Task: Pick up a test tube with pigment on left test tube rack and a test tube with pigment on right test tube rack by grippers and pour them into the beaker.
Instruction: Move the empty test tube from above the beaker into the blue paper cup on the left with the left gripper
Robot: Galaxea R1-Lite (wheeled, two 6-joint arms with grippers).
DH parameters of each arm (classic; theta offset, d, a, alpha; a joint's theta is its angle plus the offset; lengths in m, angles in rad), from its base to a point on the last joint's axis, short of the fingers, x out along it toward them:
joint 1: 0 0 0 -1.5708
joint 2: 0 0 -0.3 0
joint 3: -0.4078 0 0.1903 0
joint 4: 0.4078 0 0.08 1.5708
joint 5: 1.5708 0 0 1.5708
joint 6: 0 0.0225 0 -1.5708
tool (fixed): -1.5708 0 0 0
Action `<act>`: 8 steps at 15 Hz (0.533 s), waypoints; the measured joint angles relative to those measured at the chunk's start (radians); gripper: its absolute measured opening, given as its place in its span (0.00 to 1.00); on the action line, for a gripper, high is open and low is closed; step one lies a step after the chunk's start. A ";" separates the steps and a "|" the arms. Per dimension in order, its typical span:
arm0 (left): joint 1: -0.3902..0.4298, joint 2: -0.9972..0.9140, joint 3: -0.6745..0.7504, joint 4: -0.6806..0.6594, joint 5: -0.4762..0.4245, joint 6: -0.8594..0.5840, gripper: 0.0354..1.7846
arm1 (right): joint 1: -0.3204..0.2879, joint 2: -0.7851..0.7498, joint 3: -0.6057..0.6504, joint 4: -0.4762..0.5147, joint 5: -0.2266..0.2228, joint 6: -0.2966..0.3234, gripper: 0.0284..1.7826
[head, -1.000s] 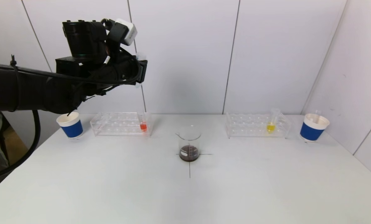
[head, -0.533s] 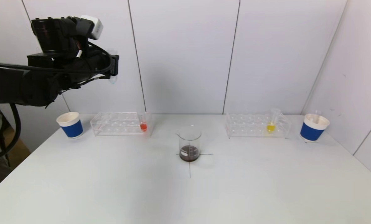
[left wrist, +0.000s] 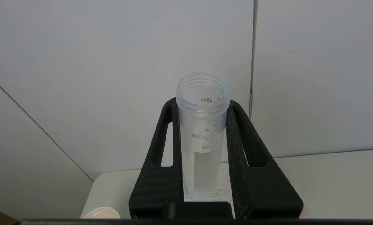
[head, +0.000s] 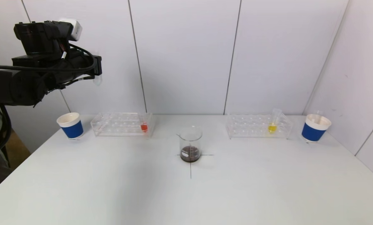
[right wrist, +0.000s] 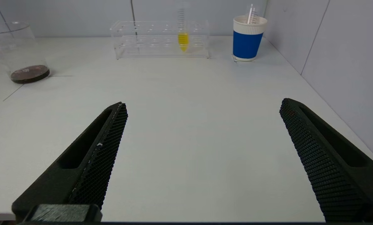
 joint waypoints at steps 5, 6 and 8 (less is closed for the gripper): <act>0.099 0.023 -0.001 -0.003 -0.044 -0.016 0.22 | 0.000 0.000 0.000 0.000 0.000 0.000 0.99; 0.119 0.027 -0.001 -0.003 -0.046 -0.019 0.22 | 0.000 0.000 0.000 0.000 0.000 0.000 0.99; 0.153 0.038 -0.001 -0.006 -0.046 -0.023 0.22 | 0.000 0.000 0.000 0.000 0.000 0.000 0.99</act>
